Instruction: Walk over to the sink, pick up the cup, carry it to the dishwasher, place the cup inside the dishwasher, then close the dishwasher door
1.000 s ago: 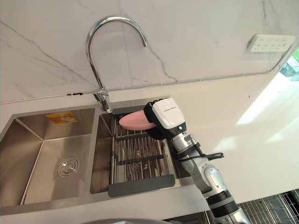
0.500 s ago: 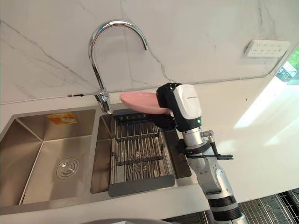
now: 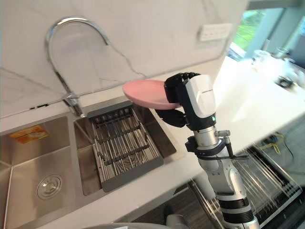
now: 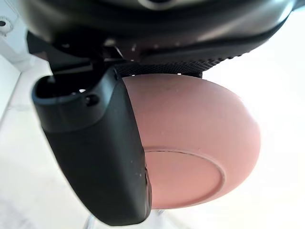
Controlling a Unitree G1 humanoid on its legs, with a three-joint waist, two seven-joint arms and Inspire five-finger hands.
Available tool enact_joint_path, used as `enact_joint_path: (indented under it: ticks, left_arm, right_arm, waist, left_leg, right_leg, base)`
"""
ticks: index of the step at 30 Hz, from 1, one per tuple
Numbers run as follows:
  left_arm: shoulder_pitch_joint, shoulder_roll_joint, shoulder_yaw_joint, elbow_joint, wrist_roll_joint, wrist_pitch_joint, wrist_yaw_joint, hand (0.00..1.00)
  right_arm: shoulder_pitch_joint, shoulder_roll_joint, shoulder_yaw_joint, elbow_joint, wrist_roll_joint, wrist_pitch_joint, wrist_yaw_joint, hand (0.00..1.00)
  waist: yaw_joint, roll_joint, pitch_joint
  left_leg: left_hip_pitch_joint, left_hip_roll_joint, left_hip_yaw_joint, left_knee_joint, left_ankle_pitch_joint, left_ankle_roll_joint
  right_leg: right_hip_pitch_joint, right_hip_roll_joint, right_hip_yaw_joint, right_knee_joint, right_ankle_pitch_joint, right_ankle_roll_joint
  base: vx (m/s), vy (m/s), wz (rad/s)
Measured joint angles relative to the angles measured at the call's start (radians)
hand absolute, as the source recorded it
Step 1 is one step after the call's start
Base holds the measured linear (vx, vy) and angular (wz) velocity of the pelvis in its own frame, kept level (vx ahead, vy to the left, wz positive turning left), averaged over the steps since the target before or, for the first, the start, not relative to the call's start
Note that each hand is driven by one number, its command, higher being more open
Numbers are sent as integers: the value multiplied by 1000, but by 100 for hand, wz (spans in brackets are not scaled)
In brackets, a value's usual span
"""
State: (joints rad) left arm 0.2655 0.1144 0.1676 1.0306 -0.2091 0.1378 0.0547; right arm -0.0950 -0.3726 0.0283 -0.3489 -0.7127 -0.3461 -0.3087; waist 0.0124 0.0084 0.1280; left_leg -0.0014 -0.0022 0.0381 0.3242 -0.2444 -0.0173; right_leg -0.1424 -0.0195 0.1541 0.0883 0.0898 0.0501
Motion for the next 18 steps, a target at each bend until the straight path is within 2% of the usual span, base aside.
enact_joint_path:
  ticks: [1,2,3,4,6,7,9,10,11,12,13,14,15,16,17,18]
  left_arm:
    - [-7,0,-1,15,0,3,0,100]
    - [-13,-3,0,35,-1,7,4,100]
    - [-12,-2,1,41,-8,13,6,100]
    - [8,-9,7,50,-41,-1,14,100]
    - [15,-11,3,50,-46,30,14,100]
    - [4,-10,-4,48,-44,72,12,100]
    - [-8,2,-2,46,-27,109,13,100]
    - [-8,10,2,43,-26,119,11,100]
    - [-16,19,2,31,-23,128,13,100]
    - [-20,13,4,30,-23,139,10,100]
    - [-21,10,6,37,-28,150,8,100]
    - [-31,-6,8,50,-21,144,15,100]
    - [-34,-4,0,51,-11,145,21,100]
    - [-26,8,-13,46,1,141,25,100]
    - [-21,20,-19,42,1,139,25,100]
    - [-26,41,-15,36,4,138,26,100]
  right_arm:
    - [5,-1,-8,-18,-7,1,-3,0]
    - [5,2,-13,-25,-7,-5,-3,0]
    - [5,8,-15,-25,-8,-11,-3,0]
    - [7,20,-20,-24,-7,-26,-3,0]
    - [10,19,-25,-18,-11,-29,-3,0]
    - [17,19,-32,-17,-20,-27,-5,0]
    - [26,16,-46,-17,-28,-26,-5,0]
    - [26,12,-53,-16,-28,-23,-5,0]
    - [20,-8,-66,-15,-28,-11,-6,0]
    - [13,-23,-73,-10,-29,7,-5,0]
    - [3,-25,-101,-6,-38,30,-6,0]
    - [1,-19,-125,-3,-41,49,-14,0]
    - [6,-18,-139,3,-41,61,-22,0]
    - [7,-17,-145,21,-41,88,-28,0]
    - [8,-17,-146,23,-41,99,-28,0]
    - [6,-18,-147,23,-40,110,-28,0]
  waist:
    - [-3,-4,3]
    - [1,0,2]
    - [3,1,4]
    - [14,-4,18]
    - [19,13,29]
    - [11,18,30]
    - [9,3,21]
    - [9,-11,14]
    - [8,-21,12]
    - [15,-20,9]
    - [37,4,-6]
    - [42,30,-5]
    - [31,28,-6]
    - [21,7,-17]
    - [23,-5,-25]
    - [34,-29,-33]
  left_leg:
    - [0,-14,6,-28,10,13]
    - [17,-14,50,-90,50,37]
    - [28,0,85,-127,76,52]
    - [60,13,182,-189,116,59]
    - [77,43,249,-204,126,46]
    - [79,70,272,-208,135,32]
    - [81,82,294,-211,149,9]
    - [74,83,308,-194,146,-2]
    - [44,85,300,-157,124,-29]
    - [32,61,262,-154,121,-29]
    - [31,45,260,-204,138,9]
    - [49,77,287,-248,165,8]
    - [53,82,286,-252,170,3]
    - [55,86,291,-239,167,-3]
    - [53,88,298,-230,163,-15]
    - [40,103,313,-204,156,-38]
  right_leg:
    - [-3,-15,-44,-53,-2,-38]
    - [-20,-33,-130,-79,-41,-101]
    - [-34,-52,-200,-73,-49,-99]
    - [-92,-115,-382,38,-59,-93]
    - [-127,-155,-490,237,-78,-113]
    - [-115,-198,-535,397,-130,-108]
    - [-69,-270,-575,495,-188,-107]
    - [-33,-314,-596,498,-210,-85]
    - [-22,-288,-636,443,-219,-65]
    - [-11,-259,-625,365,-218,-64]
    - [45,-148,-580,128,-147,-14]
    - [46,-145,-597,201,-185,-83]
    - [41,-181,-610,292,-231,-129]
    - [72,-250,-627,350,-251,-110]
    - [95,-275,-628,325,-231,-88]
    - [128,-264,-613,233,-219,-2]
  base:
    - [-135,112,-123]
    - [-206,128,-149]
    - [-201,61,-193]
    - [-168,-5,-165]
    - [-136,-50,-133]
    - [-57,-118,-84]
    - [39,-145,-49]
    - [52,-232,-47]
    - [37,-215,-69]
    - [-15,-179,-123]
    - [-46,-37,-130]
    - [-36,-39,-98]
    - [4,-63,-32]
    - [19,-156,-12]
    - [9,-194,-32]
    - [-12,-367,-59]
